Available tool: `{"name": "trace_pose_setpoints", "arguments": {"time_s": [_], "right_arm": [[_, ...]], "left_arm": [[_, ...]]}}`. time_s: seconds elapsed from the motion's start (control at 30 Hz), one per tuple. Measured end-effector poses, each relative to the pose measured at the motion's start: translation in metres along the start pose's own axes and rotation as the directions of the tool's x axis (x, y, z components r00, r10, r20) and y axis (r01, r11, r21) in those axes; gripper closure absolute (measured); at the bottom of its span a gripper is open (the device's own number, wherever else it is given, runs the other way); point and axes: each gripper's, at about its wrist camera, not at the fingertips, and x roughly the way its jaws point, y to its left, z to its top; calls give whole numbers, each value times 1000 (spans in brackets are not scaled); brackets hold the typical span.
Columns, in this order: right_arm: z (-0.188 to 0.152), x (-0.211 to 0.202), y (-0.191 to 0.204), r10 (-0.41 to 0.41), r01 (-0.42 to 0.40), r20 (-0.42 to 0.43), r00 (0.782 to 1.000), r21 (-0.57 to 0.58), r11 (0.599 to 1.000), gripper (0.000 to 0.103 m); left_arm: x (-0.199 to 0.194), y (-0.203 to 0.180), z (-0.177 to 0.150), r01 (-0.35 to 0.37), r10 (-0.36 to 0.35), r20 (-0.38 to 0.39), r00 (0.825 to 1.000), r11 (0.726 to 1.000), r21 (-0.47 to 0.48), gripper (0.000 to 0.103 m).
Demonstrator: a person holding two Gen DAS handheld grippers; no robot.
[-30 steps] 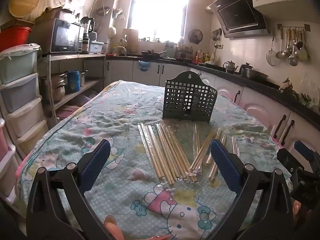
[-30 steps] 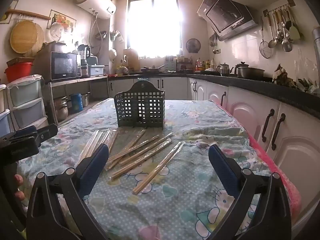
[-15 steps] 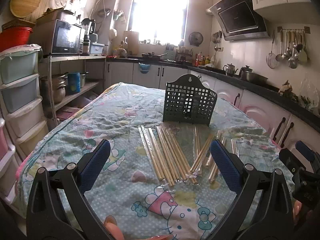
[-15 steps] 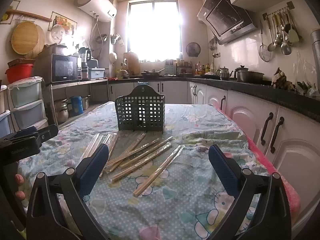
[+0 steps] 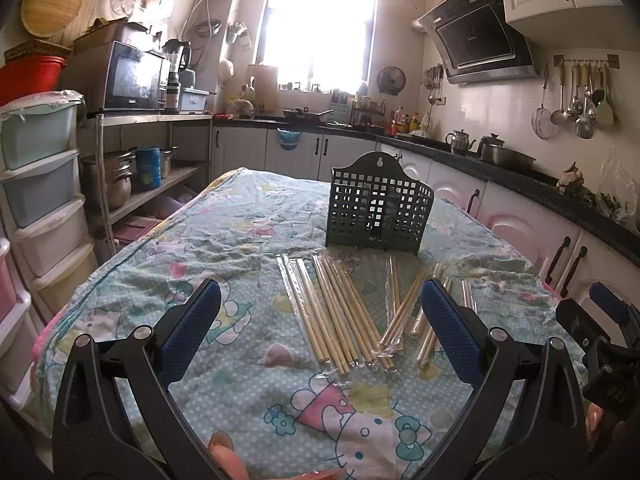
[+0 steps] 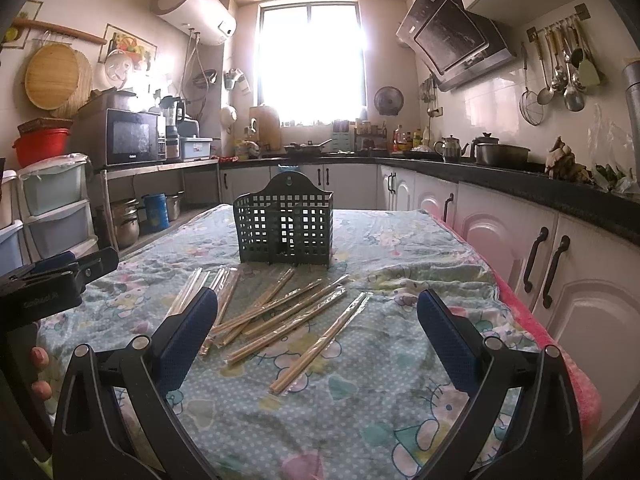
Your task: Organize utensils
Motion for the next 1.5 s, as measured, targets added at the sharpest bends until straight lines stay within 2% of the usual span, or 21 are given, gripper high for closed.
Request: {"name": "trace_pose_setpoints", "arguments": {"time_s": [1.1,1.5], "right_arm": [[-4,1,10,19,-19,-11,1000,-8,1000,6],[8,26,24,121,-124,-80,989,-34,992,6]], "left_arm": [[2,1,-1,-4,4,-5,1000,1000,-1,11],[15,19,-2,-17,16,-30,999,999,-34,11]]}}
